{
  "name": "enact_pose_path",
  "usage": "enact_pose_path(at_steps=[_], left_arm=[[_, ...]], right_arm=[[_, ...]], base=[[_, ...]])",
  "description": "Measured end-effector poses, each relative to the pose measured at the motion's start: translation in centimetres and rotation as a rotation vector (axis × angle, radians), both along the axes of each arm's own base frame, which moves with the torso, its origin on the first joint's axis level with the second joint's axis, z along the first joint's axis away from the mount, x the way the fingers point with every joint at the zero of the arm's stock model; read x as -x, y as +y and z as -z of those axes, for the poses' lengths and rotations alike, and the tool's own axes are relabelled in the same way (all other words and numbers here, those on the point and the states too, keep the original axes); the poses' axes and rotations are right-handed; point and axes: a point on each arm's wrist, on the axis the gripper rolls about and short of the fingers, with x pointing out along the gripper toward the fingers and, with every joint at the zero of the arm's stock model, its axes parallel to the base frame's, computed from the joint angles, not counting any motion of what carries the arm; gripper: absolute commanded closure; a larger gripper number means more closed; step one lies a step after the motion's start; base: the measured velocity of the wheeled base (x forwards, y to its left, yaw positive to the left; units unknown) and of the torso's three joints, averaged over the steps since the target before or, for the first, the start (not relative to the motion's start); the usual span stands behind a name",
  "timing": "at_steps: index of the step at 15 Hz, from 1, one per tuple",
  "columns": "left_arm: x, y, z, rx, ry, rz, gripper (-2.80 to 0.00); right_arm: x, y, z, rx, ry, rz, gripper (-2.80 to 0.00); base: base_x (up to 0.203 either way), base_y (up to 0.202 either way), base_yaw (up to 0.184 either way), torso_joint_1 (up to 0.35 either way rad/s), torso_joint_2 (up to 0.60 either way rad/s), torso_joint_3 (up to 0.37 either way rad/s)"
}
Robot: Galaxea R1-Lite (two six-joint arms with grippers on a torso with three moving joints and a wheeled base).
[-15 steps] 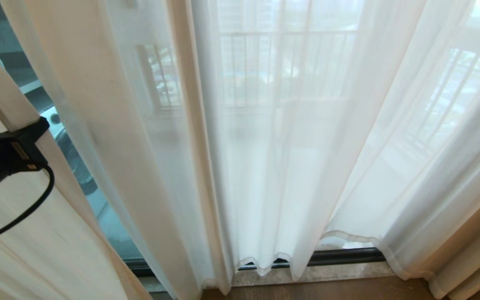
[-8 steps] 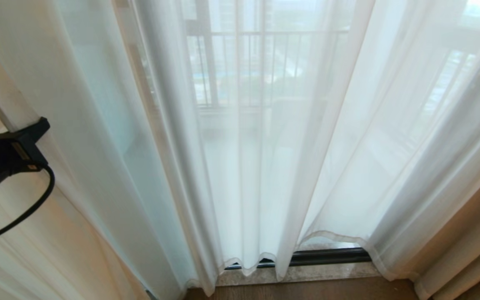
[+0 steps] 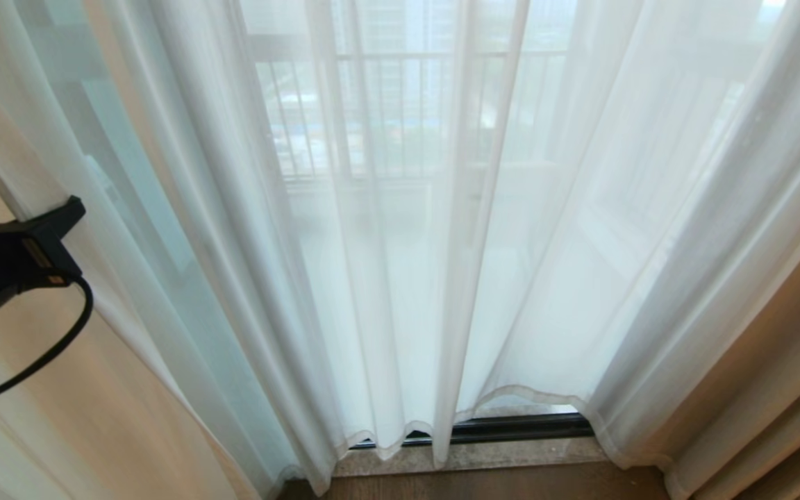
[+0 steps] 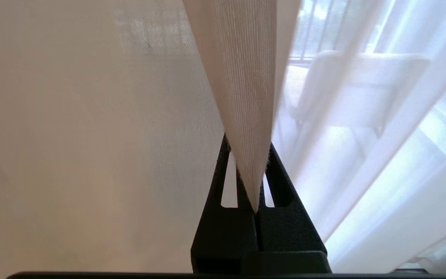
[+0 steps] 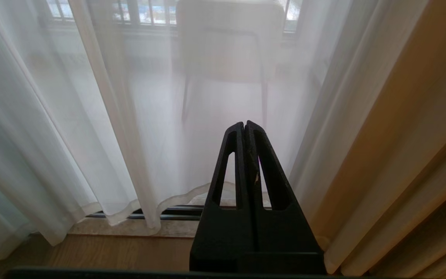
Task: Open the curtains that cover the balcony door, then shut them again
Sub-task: Close the inner curtains on both sides
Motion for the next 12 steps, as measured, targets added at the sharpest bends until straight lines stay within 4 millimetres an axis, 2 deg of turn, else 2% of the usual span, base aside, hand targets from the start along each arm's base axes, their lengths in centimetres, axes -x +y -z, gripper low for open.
enact_pose_path(at_steps=[12], left_arm=[[-0.07,-0.64,-0.32,0.000,-0.011,0.035,0.00]], right_arm=[[0.00,0.00,0.00,0.000,0.000,0.000,0.00]], base=[[0.000,0.000,0.000,0.000,0.00,0.000]])
